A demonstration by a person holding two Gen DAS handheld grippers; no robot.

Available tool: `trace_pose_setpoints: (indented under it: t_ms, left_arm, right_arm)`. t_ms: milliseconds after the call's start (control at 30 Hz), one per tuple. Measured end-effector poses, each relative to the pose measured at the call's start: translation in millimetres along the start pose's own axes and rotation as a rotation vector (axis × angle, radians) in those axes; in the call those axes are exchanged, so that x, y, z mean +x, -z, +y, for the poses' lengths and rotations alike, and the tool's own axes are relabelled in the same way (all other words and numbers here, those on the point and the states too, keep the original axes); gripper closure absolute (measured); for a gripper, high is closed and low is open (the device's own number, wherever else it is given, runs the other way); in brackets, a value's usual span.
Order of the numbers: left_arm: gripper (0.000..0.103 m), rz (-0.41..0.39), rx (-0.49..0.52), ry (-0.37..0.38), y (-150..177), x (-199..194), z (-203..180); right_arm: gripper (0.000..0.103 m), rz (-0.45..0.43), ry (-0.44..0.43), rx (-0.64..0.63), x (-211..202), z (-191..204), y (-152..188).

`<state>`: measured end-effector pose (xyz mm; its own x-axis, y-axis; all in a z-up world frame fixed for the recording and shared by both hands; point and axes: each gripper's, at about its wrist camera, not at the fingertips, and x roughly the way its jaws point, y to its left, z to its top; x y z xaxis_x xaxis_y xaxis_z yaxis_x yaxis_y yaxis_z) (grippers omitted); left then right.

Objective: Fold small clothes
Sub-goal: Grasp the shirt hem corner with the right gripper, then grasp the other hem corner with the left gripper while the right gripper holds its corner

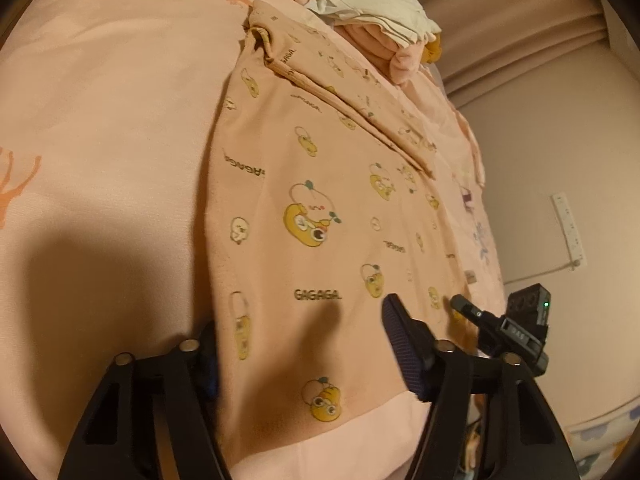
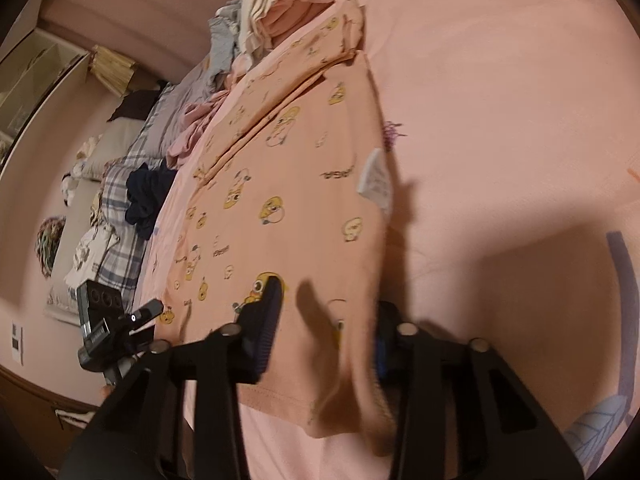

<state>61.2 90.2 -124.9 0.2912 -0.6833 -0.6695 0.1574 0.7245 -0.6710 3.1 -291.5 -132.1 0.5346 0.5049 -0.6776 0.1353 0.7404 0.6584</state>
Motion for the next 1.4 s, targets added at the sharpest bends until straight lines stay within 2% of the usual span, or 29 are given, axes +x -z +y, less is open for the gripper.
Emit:
trace_pose_setpoints:
  t_ms: [67,133,233,333,633,733,967,1200,1400]
  left_arm:
    - [0.051,-0.001,-0.003,-0.014,0.3,-0.3,1.6]
    - [0.056,-0.001,-0.010,-0.018,0.4,-1.4,4.0]
    - [0.063,-0.001,-0.014,-0.025,0.9,-2.3,8.1]
    - [0.072,-0.002,-0.012,-0.043,1.8,-2.2,9.5]
    - [0.081,-0.032,-0.008,-0.069,5.7,-3.4,8.5]
    - [0.098,-0.046,-0.013,-0.071,5.0,-5.4,10.2]
    - [0.102,-0.071,-0.018,0.008,1.1,-16.1,16.8]
    - [0.102,-0.096,0.015,0.051,-2.7,-24.0,7.2]
    - [0.102,-0.100,-0.006,0.093,-2.5,-24.2,11.2]
  right_arm:
    - [0.080,-0.006,0.005,0.015,-0.9,-3.7,0.2]
    - [0.085,-0.014,0.018,0.019,-1.6,-5.1,1.3]
    - [0.085,-0.020,0.023,0.020,-3.0,-5.0,3.0]
    - [0.091,-0.017,0.031,0.019,-2.9,-3.6,3.3]
    - [0.093,-0.034,0.061,0.026,-3.7,0.3,5.0]
    - [0.094,-0.044,0.065,0.027,-4.5,2.8,5.5]
    - [0.095,-0.066,0.034,0.044,-8.4,6.0,4.4]
    - [0.095,-0.094,0.005,0.054,-13.6,11.0,2.6]
    - [0.095,-0.096,0.010,0.047,-13.7,14.7,2.1]
